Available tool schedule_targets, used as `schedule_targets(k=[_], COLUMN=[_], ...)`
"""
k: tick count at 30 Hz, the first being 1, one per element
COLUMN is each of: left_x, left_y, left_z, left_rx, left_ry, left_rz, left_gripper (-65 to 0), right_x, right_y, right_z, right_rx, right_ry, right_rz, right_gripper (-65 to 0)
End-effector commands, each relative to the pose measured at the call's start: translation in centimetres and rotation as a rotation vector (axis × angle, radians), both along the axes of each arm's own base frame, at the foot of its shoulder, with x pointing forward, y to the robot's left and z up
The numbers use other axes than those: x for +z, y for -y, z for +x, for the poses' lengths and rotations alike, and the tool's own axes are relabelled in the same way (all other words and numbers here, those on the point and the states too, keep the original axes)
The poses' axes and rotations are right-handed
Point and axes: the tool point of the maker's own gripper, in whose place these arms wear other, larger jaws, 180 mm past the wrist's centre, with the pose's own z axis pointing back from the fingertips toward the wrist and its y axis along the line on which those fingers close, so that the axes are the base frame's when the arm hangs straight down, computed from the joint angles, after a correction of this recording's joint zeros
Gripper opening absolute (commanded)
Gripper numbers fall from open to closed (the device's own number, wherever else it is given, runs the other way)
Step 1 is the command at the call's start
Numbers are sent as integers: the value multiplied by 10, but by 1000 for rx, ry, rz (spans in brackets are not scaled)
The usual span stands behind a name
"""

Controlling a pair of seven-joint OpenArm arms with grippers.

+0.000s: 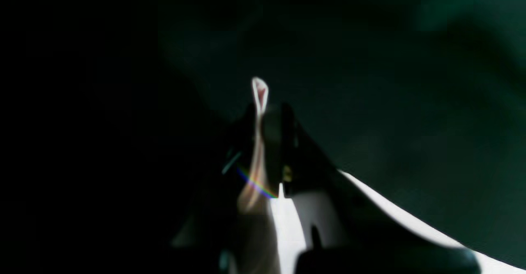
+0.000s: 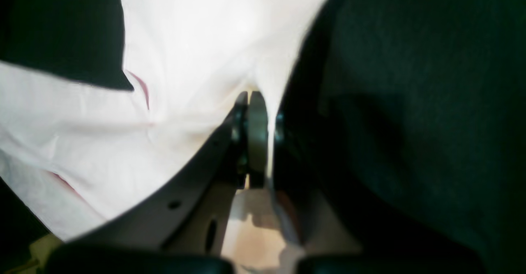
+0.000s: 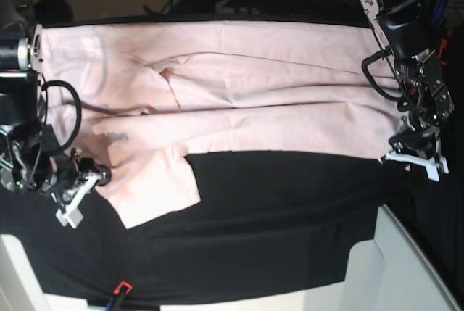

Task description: Fold the T-shirt properly

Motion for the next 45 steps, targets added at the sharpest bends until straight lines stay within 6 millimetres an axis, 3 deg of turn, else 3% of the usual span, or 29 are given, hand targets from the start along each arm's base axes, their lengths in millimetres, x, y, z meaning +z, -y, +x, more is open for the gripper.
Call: schedule_targets(k=[1,11,21,28,39,45], left_x=[25,73,84,86,94,88], left_y=[-10,-13,-14,-14,-14,-13], left_z=[12,27,34,35,35,31], left_rx=[0,-11,-11,-11,-14,-19], left_ry=[65,174,201,206,224,207], left_rz=[43,114,120,122,140,144], left_gripper=[-650,-650,-650,-650,-650,-650], right_x=[22,49,64,96,95,73], right_y=[7,32,44,37,37,38], right_z=[23,44,55,73,72,53], right_rx=[-18,-43,-49,-12,-9,-14], right_ry=[71,131,166,266,263,215], right_rz=[6,-30,-45,-65,-72,-67], right_gripper=[-650,-650,-650,-650,-650,-650])
